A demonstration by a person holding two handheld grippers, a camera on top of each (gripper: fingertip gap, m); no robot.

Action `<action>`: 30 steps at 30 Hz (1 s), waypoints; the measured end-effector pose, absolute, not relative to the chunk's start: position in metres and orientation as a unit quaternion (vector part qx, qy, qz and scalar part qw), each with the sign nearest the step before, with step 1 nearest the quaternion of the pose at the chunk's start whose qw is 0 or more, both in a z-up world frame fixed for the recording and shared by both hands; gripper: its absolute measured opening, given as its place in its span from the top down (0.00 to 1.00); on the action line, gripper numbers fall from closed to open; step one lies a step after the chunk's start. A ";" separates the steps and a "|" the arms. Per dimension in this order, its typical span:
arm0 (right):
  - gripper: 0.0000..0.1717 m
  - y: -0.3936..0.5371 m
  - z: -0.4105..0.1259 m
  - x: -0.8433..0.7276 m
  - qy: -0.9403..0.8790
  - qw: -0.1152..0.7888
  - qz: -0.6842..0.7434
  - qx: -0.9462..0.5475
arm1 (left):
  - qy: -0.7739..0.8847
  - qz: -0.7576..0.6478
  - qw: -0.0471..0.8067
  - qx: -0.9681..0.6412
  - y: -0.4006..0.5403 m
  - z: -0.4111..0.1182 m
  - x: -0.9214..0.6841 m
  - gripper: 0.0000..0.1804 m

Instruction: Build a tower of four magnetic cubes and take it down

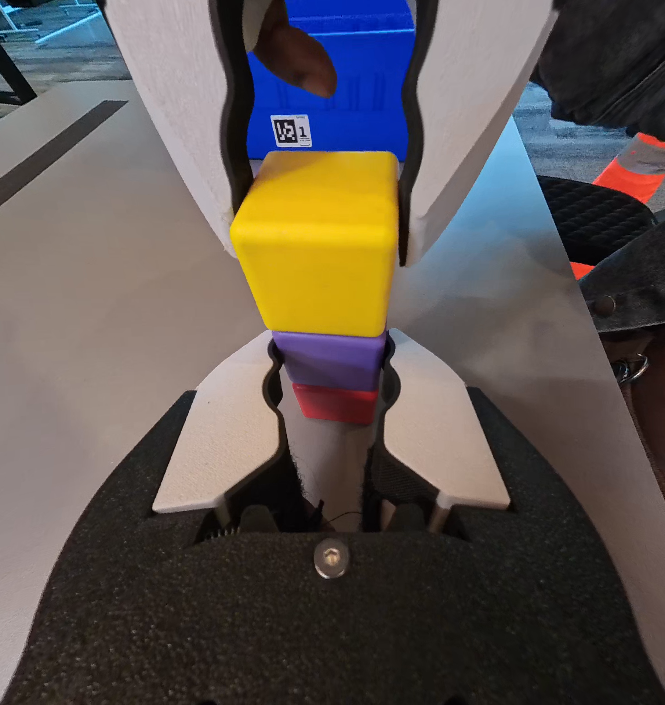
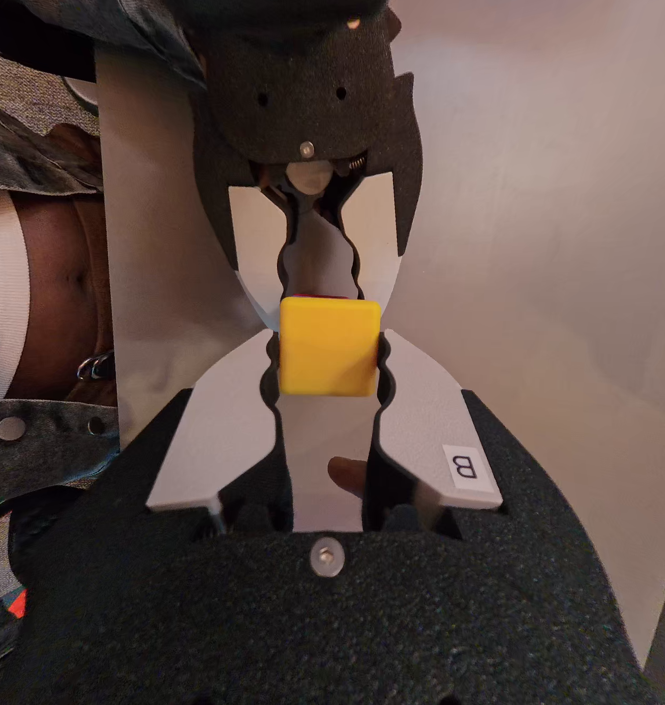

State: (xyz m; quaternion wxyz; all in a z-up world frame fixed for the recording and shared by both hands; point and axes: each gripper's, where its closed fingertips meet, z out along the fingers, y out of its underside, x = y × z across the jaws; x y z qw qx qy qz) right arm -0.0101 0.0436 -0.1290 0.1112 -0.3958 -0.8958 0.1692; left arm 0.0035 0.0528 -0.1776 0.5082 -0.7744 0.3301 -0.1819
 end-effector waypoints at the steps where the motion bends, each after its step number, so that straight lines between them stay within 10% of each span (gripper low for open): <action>1: 0.71 0.044 -0.131 -0.010 -0.895 0.111 0.167 -0.398 | 0.330 -0.181 0.508 -0.775 0.053 -0.178 0.004 0.72; 15: 0.48 0.039 -0.047 0.005 -0.784 0.286 0.359 -0.419 | 0.276 -0.161 0.540 -0.778 0.027 -0.123 -0.029 0.45; 23: 0.50 0.075 -0.011 0.043 -0.664 0.401 0.444 -0.449 | -0.013 0.146 0.582 -0.800 -0.052 -0.021 -0.256 0.61; 30: 0.50 0.082 -0.028 0.051 -0.663 0.398 0.434 -0.462 | -0.244 0.137 0.401 -0.872 -0.084 -0.114 -0.432 0.61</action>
